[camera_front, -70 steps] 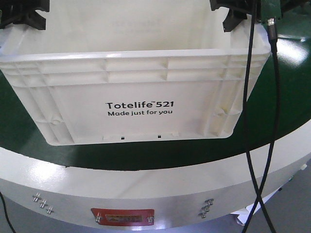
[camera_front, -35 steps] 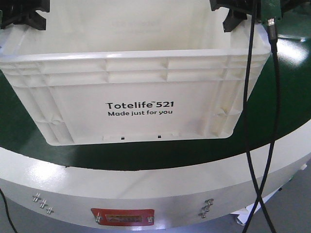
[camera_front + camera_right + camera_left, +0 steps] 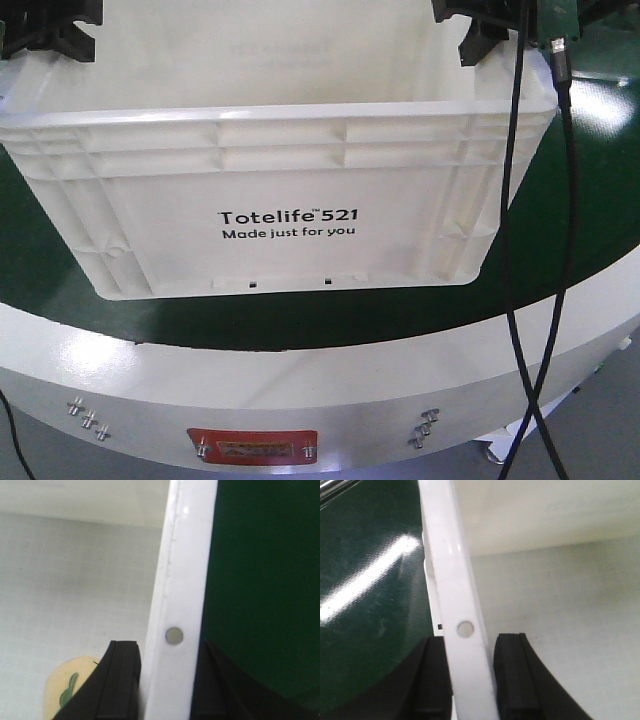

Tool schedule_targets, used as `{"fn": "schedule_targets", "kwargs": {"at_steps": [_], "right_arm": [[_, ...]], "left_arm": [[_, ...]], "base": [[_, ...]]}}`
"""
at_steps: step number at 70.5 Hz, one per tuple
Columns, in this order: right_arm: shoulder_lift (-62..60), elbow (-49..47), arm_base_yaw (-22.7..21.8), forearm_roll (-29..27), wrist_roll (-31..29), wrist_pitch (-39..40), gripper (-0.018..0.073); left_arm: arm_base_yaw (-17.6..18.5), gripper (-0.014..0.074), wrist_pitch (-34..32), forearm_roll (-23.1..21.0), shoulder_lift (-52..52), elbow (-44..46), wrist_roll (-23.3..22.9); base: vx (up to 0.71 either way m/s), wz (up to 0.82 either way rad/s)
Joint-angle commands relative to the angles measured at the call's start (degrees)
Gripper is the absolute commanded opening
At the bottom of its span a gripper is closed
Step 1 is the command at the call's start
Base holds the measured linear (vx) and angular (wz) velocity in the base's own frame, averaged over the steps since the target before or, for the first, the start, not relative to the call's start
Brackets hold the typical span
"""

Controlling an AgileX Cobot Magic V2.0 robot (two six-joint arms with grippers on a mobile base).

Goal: Place moving items into box and shelve
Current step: 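Lift the tote off the table with both grippers, then hold the tote raised with both grippers while the base drives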

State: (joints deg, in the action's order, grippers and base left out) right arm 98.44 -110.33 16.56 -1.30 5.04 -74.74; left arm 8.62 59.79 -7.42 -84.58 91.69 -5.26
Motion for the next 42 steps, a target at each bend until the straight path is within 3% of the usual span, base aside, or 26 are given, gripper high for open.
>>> {"fn": "schedule_targets", "kwargs": {"at_steps": [1, 42], "right_arm": [[-4.02, -2.41, -0.28, 0.53, -0.9, 4.41, -0.0012], [-4.02, -2.41, -0.28, 0.53, -0.9, 4.41, -0.0012]], "left_arm": [[0.27, -0.0017, -6.57, -0.46, 3.17, 2.06, 1.61], [0.27, -0.0017, -6.57, -0.46, 2.84, 2.06, 1.61]], "base": [[0.0, 0.0], [-0.06, 0.0]]}}
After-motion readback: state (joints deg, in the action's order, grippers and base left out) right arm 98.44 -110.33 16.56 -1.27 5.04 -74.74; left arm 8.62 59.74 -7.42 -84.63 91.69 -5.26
